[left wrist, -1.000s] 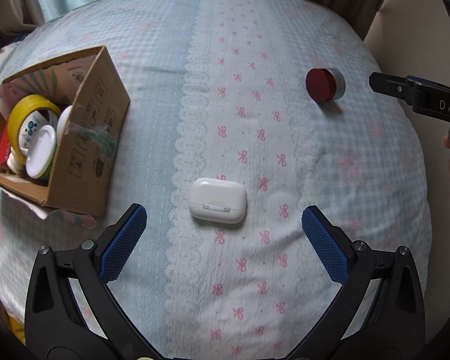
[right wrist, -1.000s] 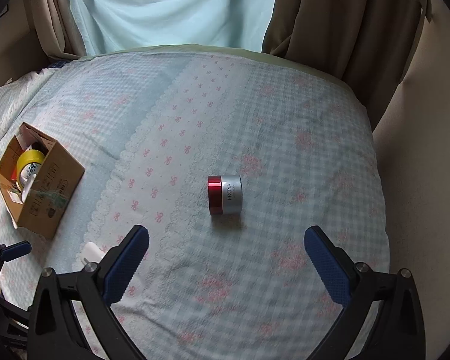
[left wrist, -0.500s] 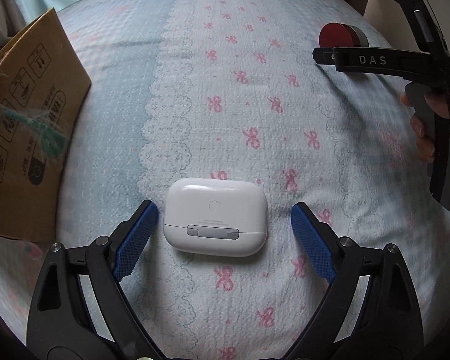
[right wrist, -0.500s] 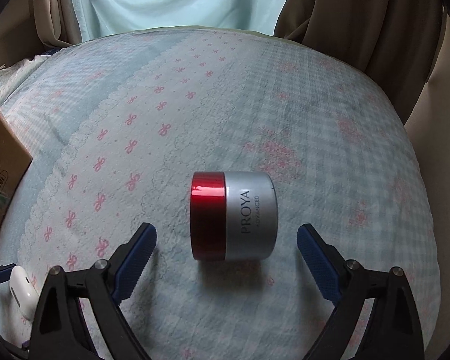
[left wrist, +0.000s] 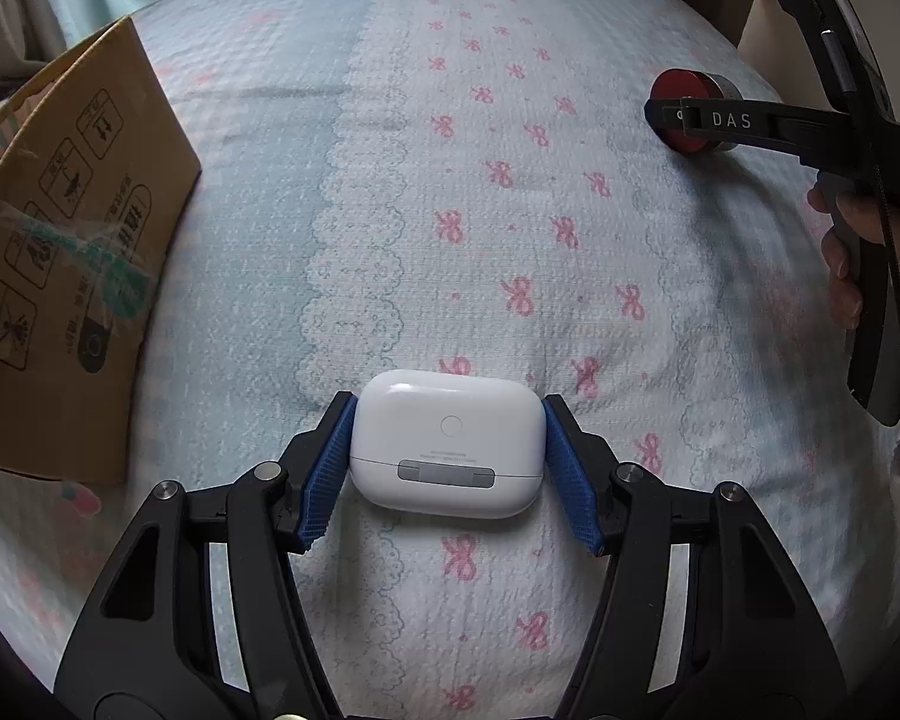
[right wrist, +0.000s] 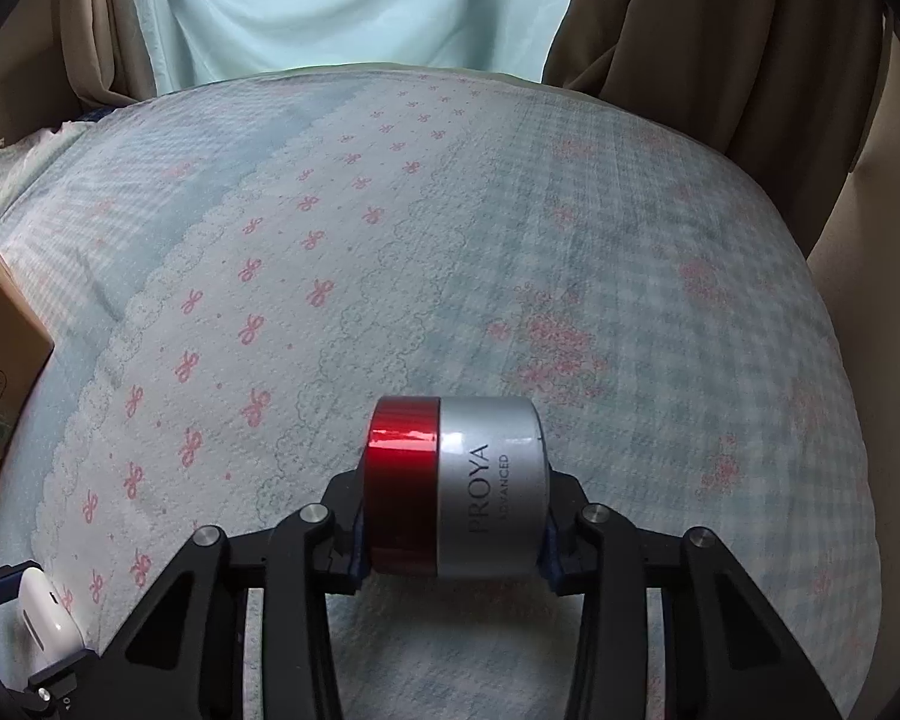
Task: Organize rigid objects
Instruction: 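Grasp the white earbud case with the left tool while the right tool grasps the PROYA jar, then carry the earbud case and PROYA jar into the cardboard box and release both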
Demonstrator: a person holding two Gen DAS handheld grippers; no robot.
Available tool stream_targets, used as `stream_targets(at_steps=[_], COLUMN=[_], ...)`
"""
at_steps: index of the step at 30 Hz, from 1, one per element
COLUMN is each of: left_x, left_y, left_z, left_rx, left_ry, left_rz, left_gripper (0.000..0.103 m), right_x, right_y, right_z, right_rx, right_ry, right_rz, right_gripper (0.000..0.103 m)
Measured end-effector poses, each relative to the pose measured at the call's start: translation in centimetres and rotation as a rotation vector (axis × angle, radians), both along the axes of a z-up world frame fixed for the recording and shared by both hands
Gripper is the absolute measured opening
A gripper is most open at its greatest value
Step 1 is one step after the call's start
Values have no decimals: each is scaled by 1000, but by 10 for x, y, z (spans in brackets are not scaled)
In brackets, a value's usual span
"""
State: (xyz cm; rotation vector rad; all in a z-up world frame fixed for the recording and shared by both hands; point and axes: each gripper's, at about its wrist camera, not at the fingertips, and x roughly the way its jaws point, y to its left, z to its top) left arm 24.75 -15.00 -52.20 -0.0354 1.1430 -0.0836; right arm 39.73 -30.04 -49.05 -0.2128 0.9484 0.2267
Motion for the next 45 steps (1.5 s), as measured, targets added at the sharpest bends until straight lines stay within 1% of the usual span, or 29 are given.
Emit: stream_targets(at_steps=[3,7,10,12,14,17,21,23,28,31,33,39,41,45], left_x=[0,-1,-2,-2,-4,-5,-10,-14,-28,-33,-37,-40,-38,-30], left_y=[1,4,9,11,14,22,41,53,94,126,151,228,252,297], left_z=[2,12,26,41,60,97,155,185,252,280,293,312,313,314], left_rx=[-7,-11,-15,-21,-28,-36,-64,-66,-50,-48,-52,-74,-71,-61], left_ry=[3,-1,-14,-29,-49,-83,-131,-156,-197,-194,-198,-181,-182,-174], left_rz=[-10,-10,-5,-2,0,6,24,23,-10,-34,-49,-117,-143,-176], left_gripper=[58,58,58,58,58,58,58,58,58,58,58,58,58,58], right_x=[-2,-10,-19,-25,-33,-48,-71,-85,-126,-148,-161,-194,-198,-199], right_y=[3,2,2,3,4,7,16,24,57,82,104,175,198,239], right_z=[3,11,23,35,51,85,141,169,228,254,267,293,296,297], right_rx=[-13,-1,5,9,11,20,52,60,99,129,128,125,130,185], right_ry=[-2,1,-1,-3,-9,-20,-16,-17,-6,10,15,28,34,61], right_rz=[-2,-15,-26,-32,-36,-45,-76,-86,-125,-153,-168,-237,-265,-318], right_gripper=[38,38,38,38,38,38,38,38,38,38,38,38,38,38])
